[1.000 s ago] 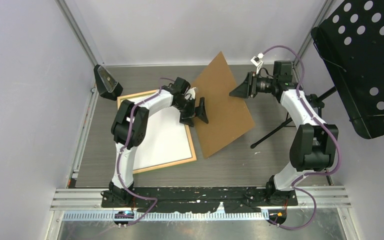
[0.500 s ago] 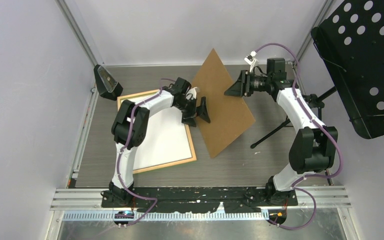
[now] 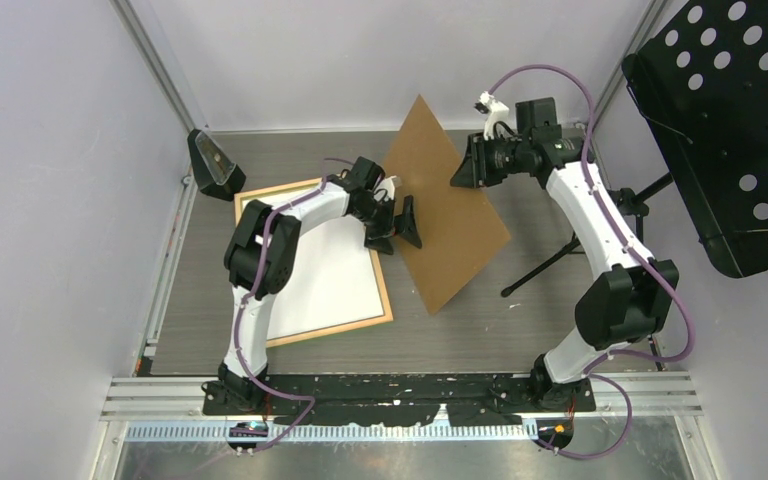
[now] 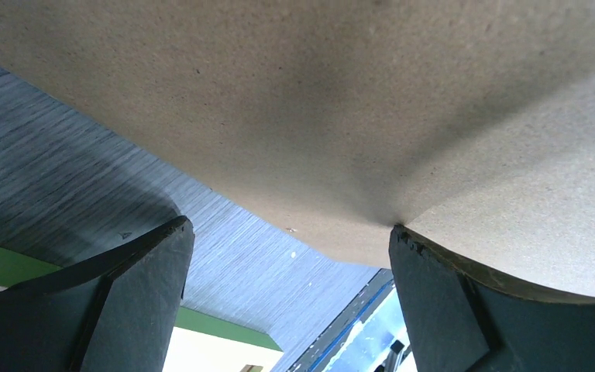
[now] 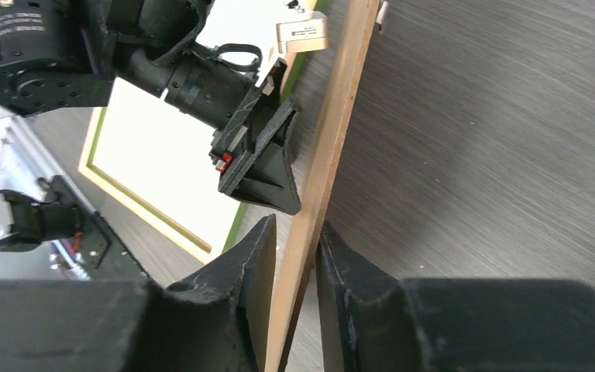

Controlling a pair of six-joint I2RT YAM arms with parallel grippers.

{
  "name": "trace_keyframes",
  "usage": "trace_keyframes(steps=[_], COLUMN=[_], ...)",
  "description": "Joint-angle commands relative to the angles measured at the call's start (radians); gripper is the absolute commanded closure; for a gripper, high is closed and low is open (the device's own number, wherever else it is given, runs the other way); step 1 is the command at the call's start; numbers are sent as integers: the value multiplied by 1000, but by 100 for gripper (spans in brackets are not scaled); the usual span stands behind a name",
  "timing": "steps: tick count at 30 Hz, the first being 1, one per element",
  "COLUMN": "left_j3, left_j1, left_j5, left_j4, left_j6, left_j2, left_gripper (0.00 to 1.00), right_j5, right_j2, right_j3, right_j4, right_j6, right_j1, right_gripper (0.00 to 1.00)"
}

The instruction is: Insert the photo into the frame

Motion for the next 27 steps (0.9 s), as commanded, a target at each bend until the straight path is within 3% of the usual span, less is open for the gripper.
trace_keyframes(steps=[1,7,18,27], left_j3=[-4,9,-17,-34], left_j1=[-4,-3,85,179], left_j5=[-13,-24,8,76], left_j4=[40,21,-67,-126], left_j6=[-8,8,54,42], left_j2=[-36,-71,-267,-443], left_gripper=[3,2,1,1], right_j5=[185,411,565,654], right_j2=[-39,-71,-113,-86], right_j3=[85,107,119,182], right_j4=[-85,-99,-86,-82], right_j6=[-71,-97,-91,-82], right_j1=[82,164,263,318], right_gripper=[71,78,93,95])
